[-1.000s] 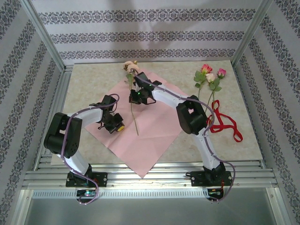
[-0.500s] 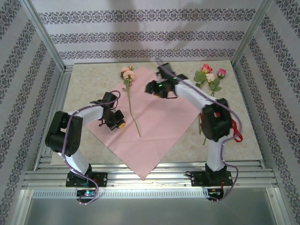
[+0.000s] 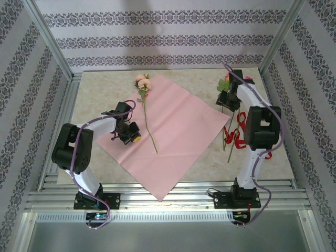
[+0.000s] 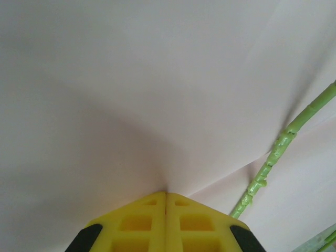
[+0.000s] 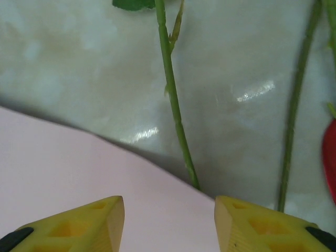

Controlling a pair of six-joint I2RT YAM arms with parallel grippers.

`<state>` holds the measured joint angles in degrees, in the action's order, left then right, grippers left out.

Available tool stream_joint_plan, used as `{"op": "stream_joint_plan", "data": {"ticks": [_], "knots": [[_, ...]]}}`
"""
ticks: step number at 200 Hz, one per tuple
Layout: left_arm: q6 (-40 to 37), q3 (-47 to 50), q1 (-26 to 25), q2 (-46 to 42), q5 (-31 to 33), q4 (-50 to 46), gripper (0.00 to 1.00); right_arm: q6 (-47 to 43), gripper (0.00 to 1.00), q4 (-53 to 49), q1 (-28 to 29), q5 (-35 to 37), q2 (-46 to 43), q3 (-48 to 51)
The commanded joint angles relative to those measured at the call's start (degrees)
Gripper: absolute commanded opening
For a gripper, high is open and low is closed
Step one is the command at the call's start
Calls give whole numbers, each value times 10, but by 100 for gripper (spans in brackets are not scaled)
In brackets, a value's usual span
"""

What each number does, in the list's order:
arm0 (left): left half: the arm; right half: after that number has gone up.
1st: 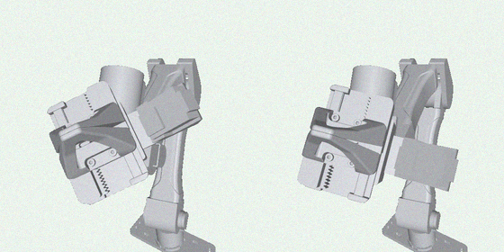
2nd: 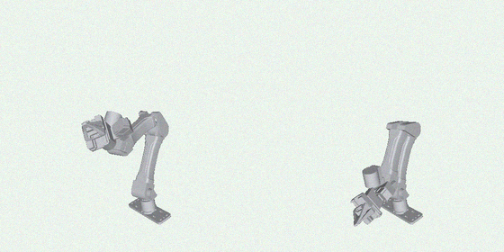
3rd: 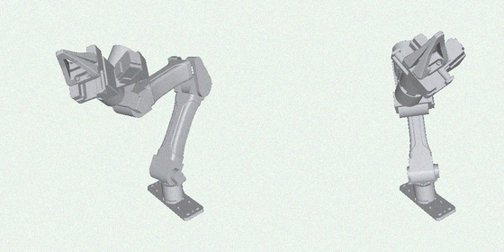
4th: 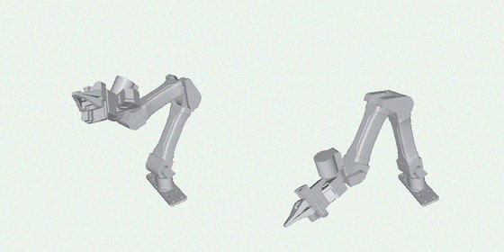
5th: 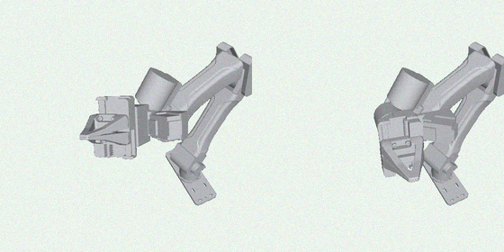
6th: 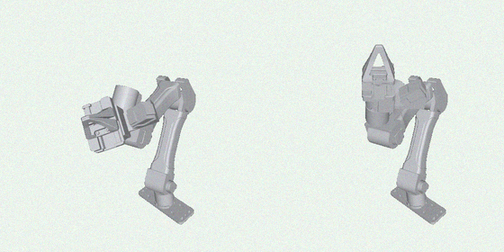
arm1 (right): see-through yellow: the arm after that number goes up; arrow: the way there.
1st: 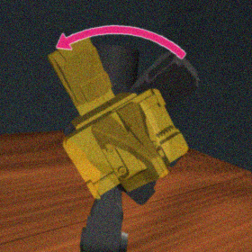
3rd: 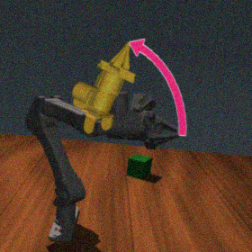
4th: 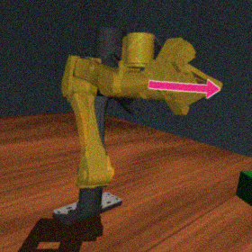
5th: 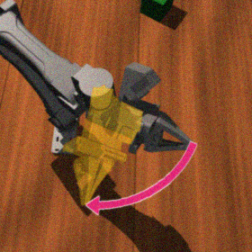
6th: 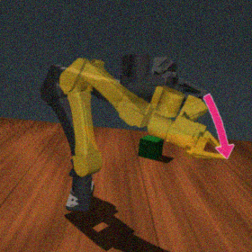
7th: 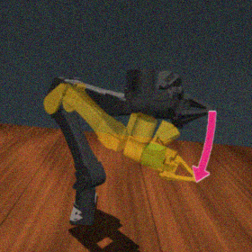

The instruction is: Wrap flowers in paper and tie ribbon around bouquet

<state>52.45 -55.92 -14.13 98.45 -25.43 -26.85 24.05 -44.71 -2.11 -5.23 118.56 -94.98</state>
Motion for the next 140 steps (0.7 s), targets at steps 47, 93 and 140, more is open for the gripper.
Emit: {"op": "stream_joint_plan", "data": {"ticks": [47, 93, 140], "knots": [[-2, -14, 3, 14, -8, -17, 4, -57, 41, -80, -6, 25, 127, -132], [-8, -19, 3, 17, -10, -27, 4, -87, 17, -93, 2, 49, 162, -186], [-18, -24, 3, 20, -10, -41, 4, -113, 0, -31, 21, 137, 60, -192]]}}
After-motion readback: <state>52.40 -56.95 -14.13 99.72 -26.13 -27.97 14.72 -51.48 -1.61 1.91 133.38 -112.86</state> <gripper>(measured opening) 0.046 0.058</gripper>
